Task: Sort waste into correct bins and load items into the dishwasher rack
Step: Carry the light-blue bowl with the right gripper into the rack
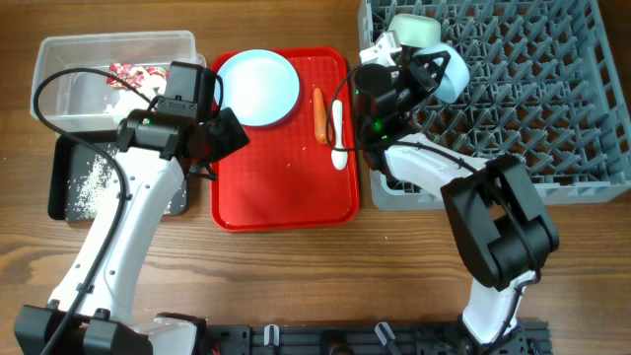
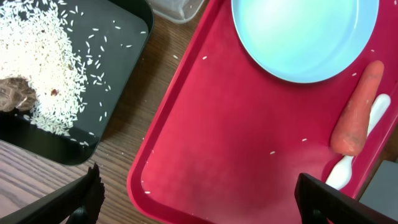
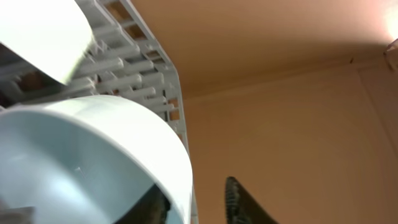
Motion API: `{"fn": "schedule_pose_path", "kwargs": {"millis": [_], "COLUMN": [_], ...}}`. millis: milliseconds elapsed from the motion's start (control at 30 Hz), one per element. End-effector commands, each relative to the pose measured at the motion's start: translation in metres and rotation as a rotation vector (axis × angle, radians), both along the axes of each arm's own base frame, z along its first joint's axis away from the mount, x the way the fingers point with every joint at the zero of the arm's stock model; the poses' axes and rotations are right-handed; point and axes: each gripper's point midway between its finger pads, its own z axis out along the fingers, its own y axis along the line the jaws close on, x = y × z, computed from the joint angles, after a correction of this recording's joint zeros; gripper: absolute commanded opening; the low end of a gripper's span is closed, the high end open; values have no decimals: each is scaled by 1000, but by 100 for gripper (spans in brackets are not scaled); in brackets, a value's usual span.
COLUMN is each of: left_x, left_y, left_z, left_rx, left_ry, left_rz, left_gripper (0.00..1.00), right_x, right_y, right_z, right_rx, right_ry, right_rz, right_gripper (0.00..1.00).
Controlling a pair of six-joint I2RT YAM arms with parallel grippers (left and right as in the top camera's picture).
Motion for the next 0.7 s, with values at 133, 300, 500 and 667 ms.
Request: {"fn": "schedule_pose_path", "kwargs": {"millis": [133,300,500,667], "left_x": [0,0,0,0], "left_y": [0,0,0,0], "left_z": [-1,-1,-1,-1], "left_rx": [-1,-1,-1,-1], "left_ry": [4,4,4,4], "left_rz": [3,3,3,3], "left_gripper": [100,100,100,100], "right_x": [-3,-8,-16,-10], "right_y": [22,51,80,88], "right_z": [-8,7,36,52], "right_rx": [88,191,351,506], "right_ry": [-87,-210,-419,-552], "right_rz": [40,109,175,241], "right_gripper": [55,62,68,70]}}
